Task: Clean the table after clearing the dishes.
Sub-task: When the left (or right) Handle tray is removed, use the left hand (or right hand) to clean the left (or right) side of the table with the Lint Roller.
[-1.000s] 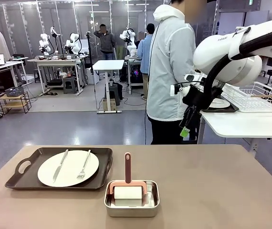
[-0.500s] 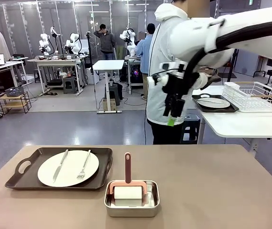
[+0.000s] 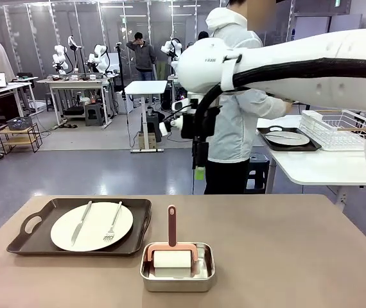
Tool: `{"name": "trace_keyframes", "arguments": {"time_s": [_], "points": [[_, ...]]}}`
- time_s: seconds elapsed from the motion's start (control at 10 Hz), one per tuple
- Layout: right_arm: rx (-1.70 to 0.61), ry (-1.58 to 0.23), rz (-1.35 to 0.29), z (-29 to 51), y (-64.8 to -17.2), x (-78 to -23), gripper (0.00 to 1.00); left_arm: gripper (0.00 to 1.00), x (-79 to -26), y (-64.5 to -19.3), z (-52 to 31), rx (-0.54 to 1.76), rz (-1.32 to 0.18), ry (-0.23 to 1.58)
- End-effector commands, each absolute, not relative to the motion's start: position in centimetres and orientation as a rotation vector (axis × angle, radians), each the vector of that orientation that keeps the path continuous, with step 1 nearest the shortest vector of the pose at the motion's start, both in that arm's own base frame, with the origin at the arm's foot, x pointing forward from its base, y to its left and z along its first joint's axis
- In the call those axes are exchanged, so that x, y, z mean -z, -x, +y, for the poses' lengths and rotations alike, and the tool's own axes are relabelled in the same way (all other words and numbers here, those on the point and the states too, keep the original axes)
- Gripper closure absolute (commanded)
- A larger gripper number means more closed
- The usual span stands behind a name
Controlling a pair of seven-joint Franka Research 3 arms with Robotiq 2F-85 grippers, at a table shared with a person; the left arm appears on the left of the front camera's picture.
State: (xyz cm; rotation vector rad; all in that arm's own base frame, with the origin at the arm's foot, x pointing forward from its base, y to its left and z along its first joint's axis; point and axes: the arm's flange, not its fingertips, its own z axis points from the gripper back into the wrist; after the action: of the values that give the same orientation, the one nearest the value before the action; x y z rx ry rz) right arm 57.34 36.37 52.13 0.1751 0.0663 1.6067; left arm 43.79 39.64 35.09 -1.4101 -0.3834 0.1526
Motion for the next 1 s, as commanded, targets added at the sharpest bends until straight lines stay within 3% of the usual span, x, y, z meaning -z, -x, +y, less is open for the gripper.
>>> {"name": "trace_keyframes", "arguments": {"time_s": [0.0, 0.9], "points": [[-1.535, -0.206, 0.113, 38.9, -56.4, -53.0, 0.0, 0.0, -35.2, -43.6, 39.8, -0.152, -0.39, 1.406], [-1.478, -0.314, 0.194, 41.3, -51.8, -44.7, 0.0, 0.0, -35.2, -43.6, 39.8, -0.152, -0.39, 1.406]]}}
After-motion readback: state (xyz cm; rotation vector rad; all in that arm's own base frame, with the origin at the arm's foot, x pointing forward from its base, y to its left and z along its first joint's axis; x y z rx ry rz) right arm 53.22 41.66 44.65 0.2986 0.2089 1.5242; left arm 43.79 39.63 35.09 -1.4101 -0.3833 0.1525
